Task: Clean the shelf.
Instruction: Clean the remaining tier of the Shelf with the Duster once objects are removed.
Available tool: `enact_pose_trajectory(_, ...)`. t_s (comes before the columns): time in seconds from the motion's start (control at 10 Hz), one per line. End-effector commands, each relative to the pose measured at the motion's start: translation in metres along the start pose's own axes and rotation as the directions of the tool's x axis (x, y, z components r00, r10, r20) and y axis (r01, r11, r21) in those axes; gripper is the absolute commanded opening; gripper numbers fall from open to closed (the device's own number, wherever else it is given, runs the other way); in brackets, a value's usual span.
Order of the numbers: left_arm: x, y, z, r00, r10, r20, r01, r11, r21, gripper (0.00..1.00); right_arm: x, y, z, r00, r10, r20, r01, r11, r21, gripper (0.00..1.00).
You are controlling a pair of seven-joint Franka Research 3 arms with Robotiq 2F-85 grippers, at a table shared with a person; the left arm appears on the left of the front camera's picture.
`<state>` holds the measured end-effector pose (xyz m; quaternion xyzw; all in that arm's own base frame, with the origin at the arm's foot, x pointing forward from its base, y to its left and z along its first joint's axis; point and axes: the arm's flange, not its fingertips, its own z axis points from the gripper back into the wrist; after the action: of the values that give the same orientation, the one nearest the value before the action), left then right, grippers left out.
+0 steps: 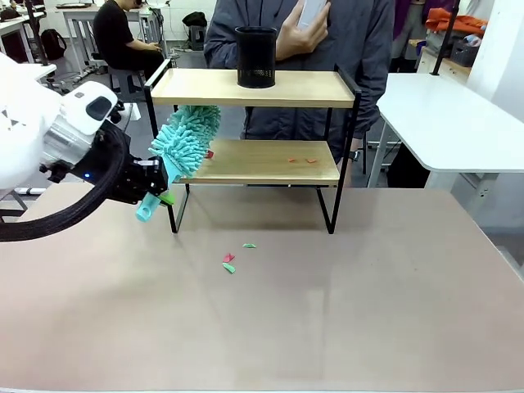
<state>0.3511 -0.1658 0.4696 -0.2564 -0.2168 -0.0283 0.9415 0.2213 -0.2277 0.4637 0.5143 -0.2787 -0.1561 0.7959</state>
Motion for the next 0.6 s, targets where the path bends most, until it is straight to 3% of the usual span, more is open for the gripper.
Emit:
enact_pose_trajectory(0.0,0.001,-0.001,-0.006,0.999,0.043,-0.013,-0.043,0.998,0.047,0.11,0.002,0.000,-0.001,1.000,0.025,0.012,-0.025,0.999,0.020,1.00)
enact_pose_trajectory(0.5,0.009,-0.013,-0.023,0.998,0.030,-0.049,-0.025,0.995,0.094,0.11,0.002,0.000,-0.001,1.000,0.025,0.012,-0.025,0.999,0.020,1.00)
